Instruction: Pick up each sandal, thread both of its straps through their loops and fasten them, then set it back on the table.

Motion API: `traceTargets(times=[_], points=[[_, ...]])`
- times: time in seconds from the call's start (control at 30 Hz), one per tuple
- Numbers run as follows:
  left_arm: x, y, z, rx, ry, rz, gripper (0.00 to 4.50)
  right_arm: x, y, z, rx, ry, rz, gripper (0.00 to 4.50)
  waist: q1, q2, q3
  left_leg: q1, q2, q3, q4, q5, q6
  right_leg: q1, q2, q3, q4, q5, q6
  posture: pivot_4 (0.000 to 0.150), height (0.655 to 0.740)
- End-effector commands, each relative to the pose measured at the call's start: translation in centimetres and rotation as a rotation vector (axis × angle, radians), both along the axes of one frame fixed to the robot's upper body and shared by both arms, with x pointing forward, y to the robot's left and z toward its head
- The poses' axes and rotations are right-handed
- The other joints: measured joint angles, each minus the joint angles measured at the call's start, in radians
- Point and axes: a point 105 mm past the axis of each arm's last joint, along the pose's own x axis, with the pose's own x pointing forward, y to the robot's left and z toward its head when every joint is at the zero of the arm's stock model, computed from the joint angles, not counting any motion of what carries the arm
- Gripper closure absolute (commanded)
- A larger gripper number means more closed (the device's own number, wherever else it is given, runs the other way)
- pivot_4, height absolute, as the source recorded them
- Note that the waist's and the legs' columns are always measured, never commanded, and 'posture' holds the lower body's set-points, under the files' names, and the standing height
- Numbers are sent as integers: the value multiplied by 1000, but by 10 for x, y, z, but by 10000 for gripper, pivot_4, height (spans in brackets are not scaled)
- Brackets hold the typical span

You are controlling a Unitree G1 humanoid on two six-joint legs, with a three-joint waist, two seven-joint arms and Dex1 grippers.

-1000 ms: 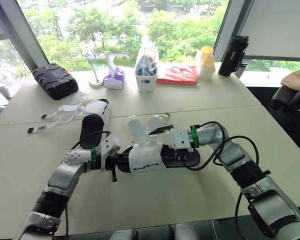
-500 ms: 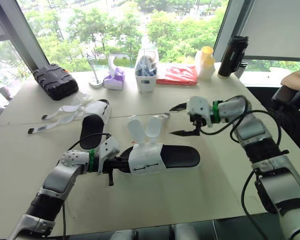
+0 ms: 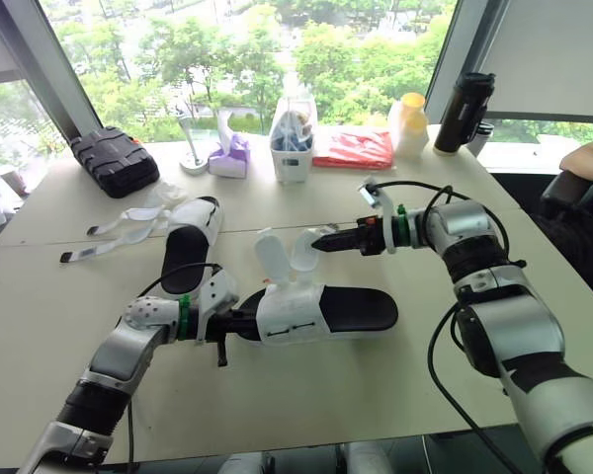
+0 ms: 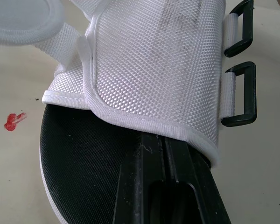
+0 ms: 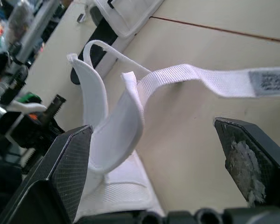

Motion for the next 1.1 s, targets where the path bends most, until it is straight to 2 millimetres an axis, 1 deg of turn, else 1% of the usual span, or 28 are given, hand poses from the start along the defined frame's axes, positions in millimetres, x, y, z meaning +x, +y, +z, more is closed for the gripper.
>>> traceTargets(times=[0.03, 0.13, 0.23, 0.3, 0.43, 0.6, 0.8, 0.9, 0.97, 1.03, 1.07, 1.1], points=[[-11, 4, -33, 80, 110, 4, 44678, 4, 14, 15, 57, 44, -38, 0, 0, 1, -1, 0, 0, 0, 0, 0, 0, 0, 0, 0, 0, 0, 0, 1500, 7400], [-10, 4, -32, 80, 104, 8, 44678, 7, 24, 14, 100, 96, -80, 0, -1, 2, -2, 0, 0, 0, 0, 0, 0, 0, 0, 0, 0, 0, 0, 1500, 7400], [-8, 4, -31, 74, 99, 13, 44678, 11, 33, 15, 137, 113, -109, 0, -1, 2, -2, 0, 0, 0, 0, 0, 0, 0, 0, 0, 0, 0, 0, 1500, 7400], [-9, 4, -31, 72, 98, 13, 44678, 15, 40, 12, 147, 113, -140, 0, -2, 3, -2, 0, 0, 0, 0, 0, 0, 0, 0, 0, 0, 0, 0, 1500, 7400], [-10, 4, -31, 76, 101, 9, 44678, 26, 43, 10, 175, 101, -232, 0, -2, 4, -4, 0, 0, 0, 0, 0, 0, 0, 0, 0, 1, 0, 0, 1500, 7400], [-11, 3, -32, 74, 102, 9, 44678, 37, 46, 23, 263, 84, -323, 0, -4, 4, -4, 0, 0, 0, 0, 0, 0, 0, 0, 0, 1, 0, 0, 1500, 7400], [-8, 0, -30, 56, 85, 13, 44678, 45, 49, 34, 319, 63, -379, 0, -2, 5, -4, 0, 0, 0, 0, 0, 0, 0, 0, 0, 1, 0, 0, 1500, 7400], [-8, 0, -30, 58, 88, 11, 45000, 46, 50, 46, 363, 48, -379, 8483, -2, 5, -4, 0, -1, 0, 0, 0, 0, 0, 0, 0, 1, 0, 0, 1500, 7400], [-8, 0, -30, 57, 88, 11, 45000, 46, 51, 54, 395, 44, -368, 18249, -3, 5, -4, 0, -1, 0, 0, 0, 0, 0, 0, 0, 1, 0, 0, 1500, 7400], [-8, 0, -30, 55, 88, 11, 45000, 44, 51, 60, 415, 38, -345, 29567, -3, 5, -4, 0, -1, 0, 0, 0, 0, 0, 0, 0, 1, 0, 0, 1500, 7400], [-8, 0, -30, 55, 88, 11, 45000, 43, 52, 62, 422, 35, -333, 34021, -3, 5, -4, 0, -1, 0, 0, 0, 0, 0, 0, 0, 1, 0, 0, 1500, 7400], [-8, 0, -30, 55, 87, 11, 45000, 42, 52, 64, 430, 35, -319, 40375, -3, 5, -4, 0, -1, 0, 0, 0, 0, 0, 0, 0, 1, 0, 0, 1500, 7400]])
